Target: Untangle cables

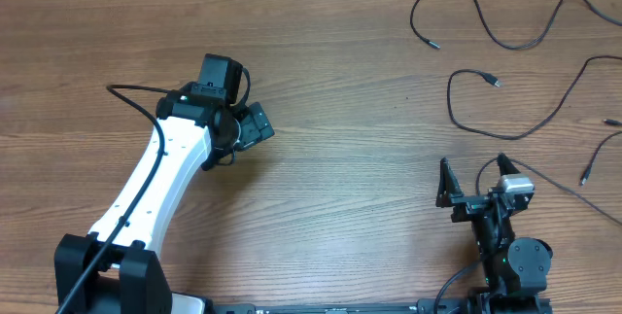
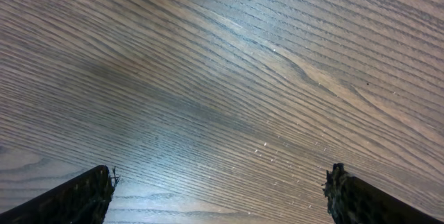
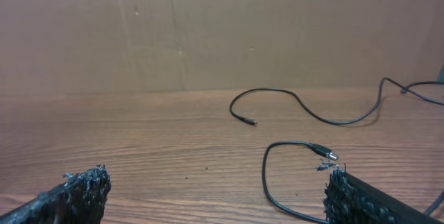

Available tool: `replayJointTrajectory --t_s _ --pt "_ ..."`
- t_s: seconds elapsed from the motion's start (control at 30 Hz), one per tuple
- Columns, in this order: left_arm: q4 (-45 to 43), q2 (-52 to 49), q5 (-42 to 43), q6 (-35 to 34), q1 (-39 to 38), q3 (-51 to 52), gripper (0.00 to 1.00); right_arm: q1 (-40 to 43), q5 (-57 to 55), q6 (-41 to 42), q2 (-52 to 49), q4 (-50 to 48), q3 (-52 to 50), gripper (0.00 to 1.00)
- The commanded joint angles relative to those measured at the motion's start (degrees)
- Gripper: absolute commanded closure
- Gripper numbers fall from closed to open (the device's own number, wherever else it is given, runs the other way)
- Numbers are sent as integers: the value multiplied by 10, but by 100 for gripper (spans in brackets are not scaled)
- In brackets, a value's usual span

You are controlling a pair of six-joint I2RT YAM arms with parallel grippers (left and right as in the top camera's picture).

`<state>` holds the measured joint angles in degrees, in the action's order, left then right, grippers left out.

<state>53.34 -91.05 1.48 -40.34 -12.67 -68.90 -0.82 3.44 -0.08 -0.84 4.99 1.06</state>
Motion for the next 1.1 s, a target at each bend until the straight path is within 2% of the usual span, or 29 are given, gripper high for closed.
replayJointTrajectory --t_s 0.0,1.07 --pt "2 -6 -4 -4 -1 1 0 2 -13 -5 7 -1 -6 0" --pt "2 -6 -4 -4 -1 1 0 -10 -15 -19 7 -2 -6 0"
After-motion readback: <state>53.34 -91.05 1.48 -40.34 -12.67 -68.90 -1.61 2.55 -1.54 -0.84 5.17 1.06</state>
